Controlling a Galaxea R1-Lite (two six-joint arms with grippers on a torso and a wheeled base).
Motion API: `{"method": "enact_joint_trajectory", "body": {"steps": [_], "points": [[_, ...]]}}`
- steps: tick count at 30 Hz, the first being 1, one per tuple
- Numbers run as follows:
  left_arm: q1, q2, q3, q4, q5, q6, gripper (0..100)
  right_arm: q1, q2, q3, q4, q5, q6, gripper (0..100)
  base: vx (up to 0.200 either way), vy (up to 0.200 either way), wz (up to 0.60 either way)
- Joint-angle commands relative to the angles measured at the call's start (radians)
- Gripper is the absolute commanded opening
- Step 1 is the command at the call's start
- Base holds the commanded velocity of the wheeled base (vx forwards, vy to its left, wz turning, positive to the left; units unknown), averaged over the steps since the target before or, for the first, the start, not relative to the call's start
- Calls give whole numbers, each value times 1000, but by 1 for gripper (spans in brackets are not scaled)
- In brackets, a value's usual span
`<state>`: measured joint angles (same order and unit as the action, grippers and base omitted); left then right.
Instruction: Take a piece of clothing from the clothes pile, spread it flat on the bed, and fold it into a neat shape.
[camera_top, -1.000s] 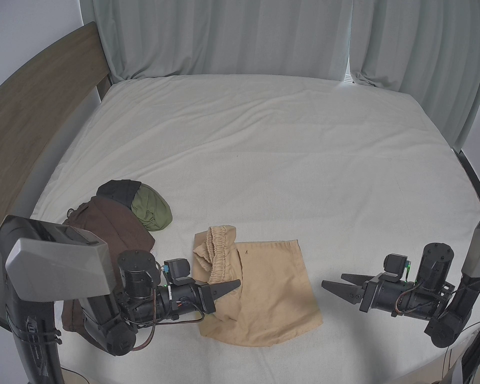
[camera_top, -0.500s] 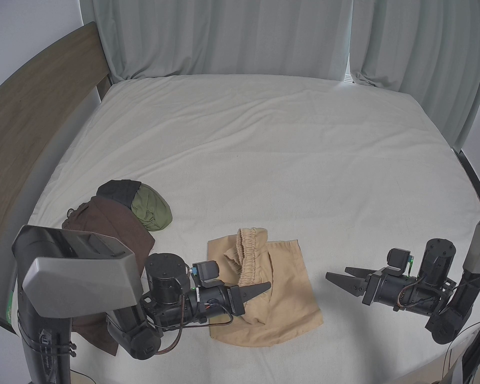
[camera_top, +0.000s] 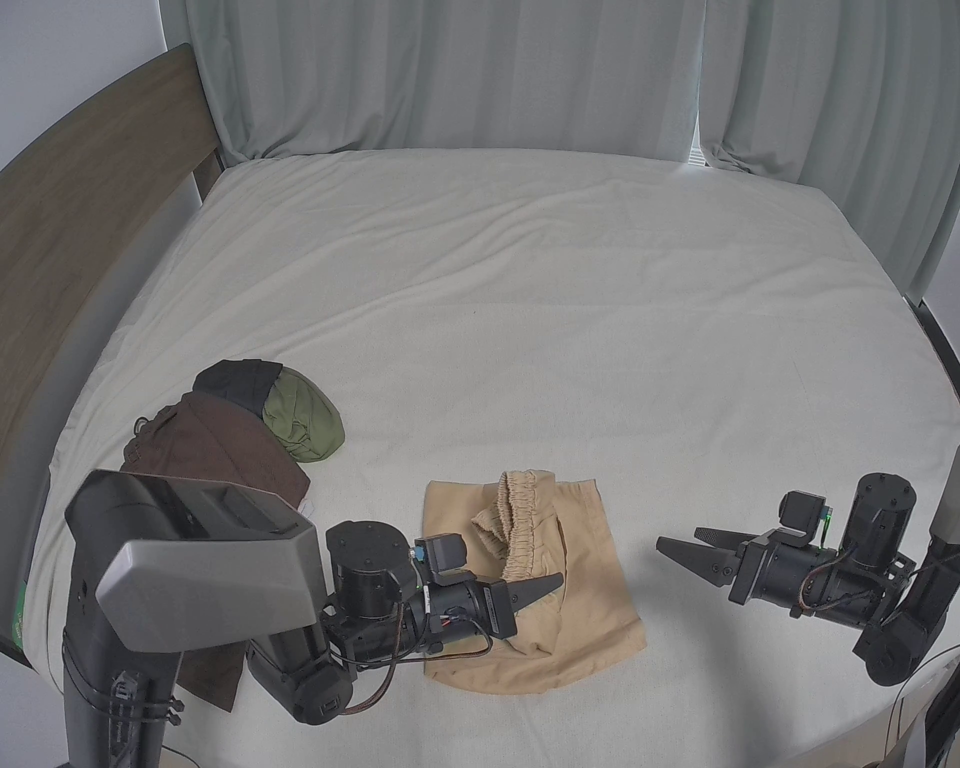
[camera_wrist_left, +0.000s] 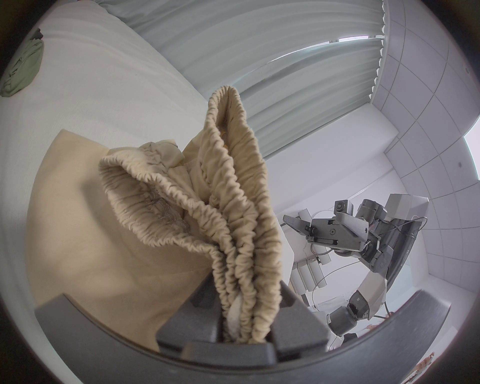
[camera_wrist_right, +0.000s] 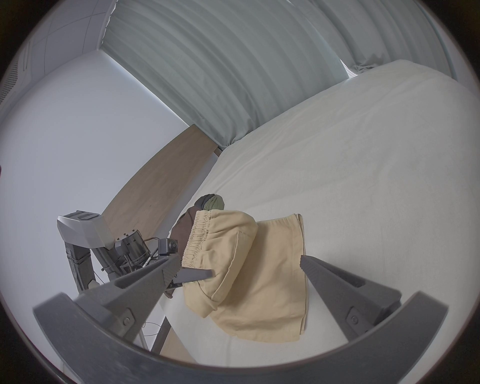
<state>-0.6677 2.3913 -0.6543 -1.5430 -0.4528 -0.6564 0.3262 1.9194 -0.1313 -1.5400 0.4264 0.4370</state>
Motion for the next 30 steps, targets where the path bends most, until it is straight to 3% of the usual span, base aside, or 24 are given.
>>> {"method": "enact_joint_trajectory", "body": {"steps": [1, 6, 7, 20, 30], "points": [[-1, 19, -4, 1, 0, 0, 0, 1, 1, -1, 0, 0, 0, 100, 0, 0, 0], [5, 39, -8, 0, 3, 6, 0, 1, 0, -1, 0, 0, 0, 100, 0, 0, 0], [5, 45, -8, 0, 5, 8, 100, 1, 0, -1, 0, 0, 0, 100, 0, 0, 0], [40, 40, 2, -3, 37, 66, 100, 2, 3, 4, 1, 0, 0, 100, 0, 0, 0], [129, -153, 142, 0, 13, 138, 100, 17, 13, 15, 1, 0, 0, 100, 0, 0, 0]]}}
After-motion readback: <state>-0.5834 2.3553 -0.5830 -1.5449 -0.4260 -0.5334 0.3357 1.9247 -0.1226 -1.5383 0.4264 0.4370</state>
